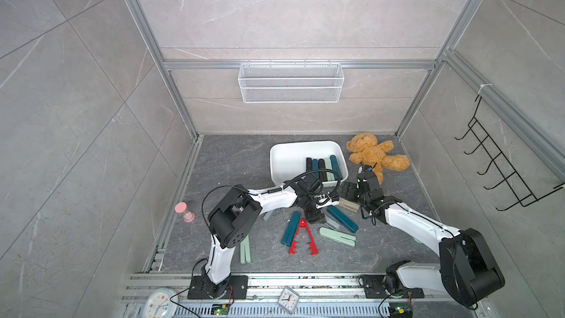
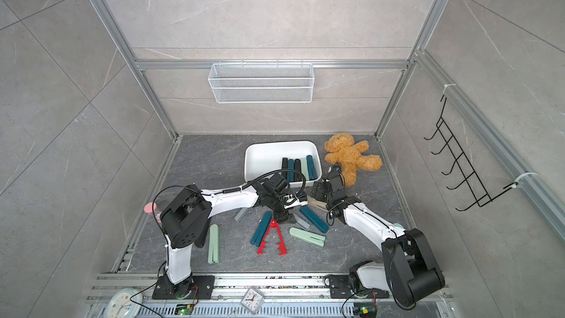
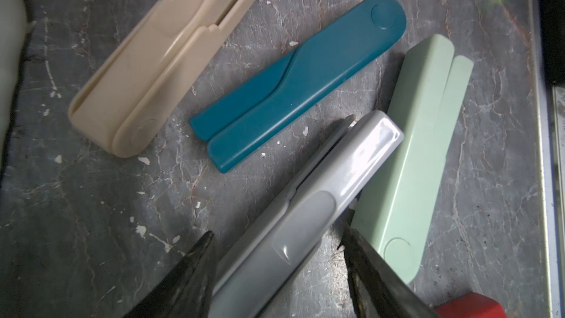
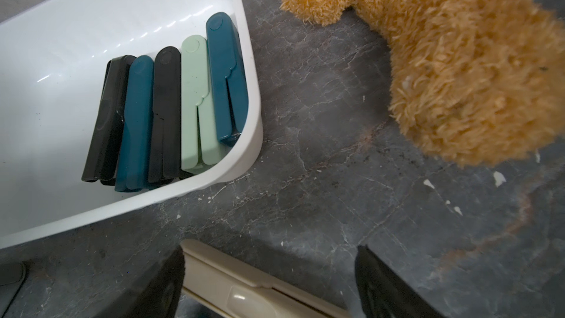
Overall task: Put the pruning pliers into the storage box
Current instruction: Pick up the pruning pliers from the center of the board.
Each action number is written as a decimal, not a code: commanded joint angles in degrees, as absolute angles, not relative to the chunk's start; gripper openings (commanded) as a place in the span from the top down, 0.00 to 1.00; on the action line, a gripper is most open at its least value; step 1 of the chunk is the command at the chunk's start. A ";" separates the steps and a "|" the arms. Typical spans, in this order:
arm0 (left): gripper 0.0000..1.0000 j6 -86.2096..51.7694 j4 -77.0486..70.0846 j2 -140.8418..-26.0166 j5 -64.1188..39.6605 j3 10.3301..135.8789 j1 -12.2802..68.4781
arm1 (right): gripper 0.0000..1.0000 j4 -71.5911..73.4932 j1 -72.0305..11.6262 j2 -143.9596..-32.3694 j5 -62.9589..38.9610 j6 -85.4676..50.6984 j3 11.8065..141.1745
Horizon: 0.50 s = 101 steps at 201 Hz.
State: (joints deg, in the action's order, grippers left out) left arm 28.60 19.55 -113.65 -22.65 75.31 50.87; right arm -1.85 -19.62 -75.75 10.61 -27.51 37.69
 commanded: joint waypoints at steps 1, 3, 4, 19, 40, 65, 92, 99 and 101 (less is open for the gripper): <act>0.35 30.44 21.95 -114.80 -24.60 77.58 50.98 | 0.12 -1.91 -19.18 -75.32 9.79 -28.65 37.25; 0.35 30.48 22.03 -114.83 -24.65 77.64 50.98 | 0.12 -1.91 -19.14 -75.32 9.76 -28.65 37.24; 0.36 30.49 22.05 -114.90 -24.63 77.67 50.98 | 0.12 -1.92 -19.11 -75.32 9.76 -28.65 37.25; 0.37 30.66 22.60 -115.68 -24.61 78.28 50.98 | 0.12 -2.09 -19.08 -75.07 9.77 -28.74 37.16; 0.41 30.67 23.47 -116.39 -24.35 78.99 50.98 | 0.12 -2.11 -18.81 -74.75 9.76 -28.74 37.03; 0.45 30.26 23.84 -117.17 -24.21 79.20 50.95 | 0.12 -2.04 -18.63 -74.78 9.78 -28.97 36.83; 0.46 29.82 24.24 -117.85 -23.65 79.10 50.89 | 0.12 -2.17 -18.46 -74.79 9.74 -29.09 36.77; 0.46 29.71 24.32 -117.85 -23.43 78.97 50.91 | 0.12 -2.20 -18.41 -74.71 9.68 -29.09 36.82; 0.46 29.64 24.29 -117.85 -23.39 78.94 50.89 | 0.12 -2.20 -18.38 -74.71 9.69 -29.09 36.80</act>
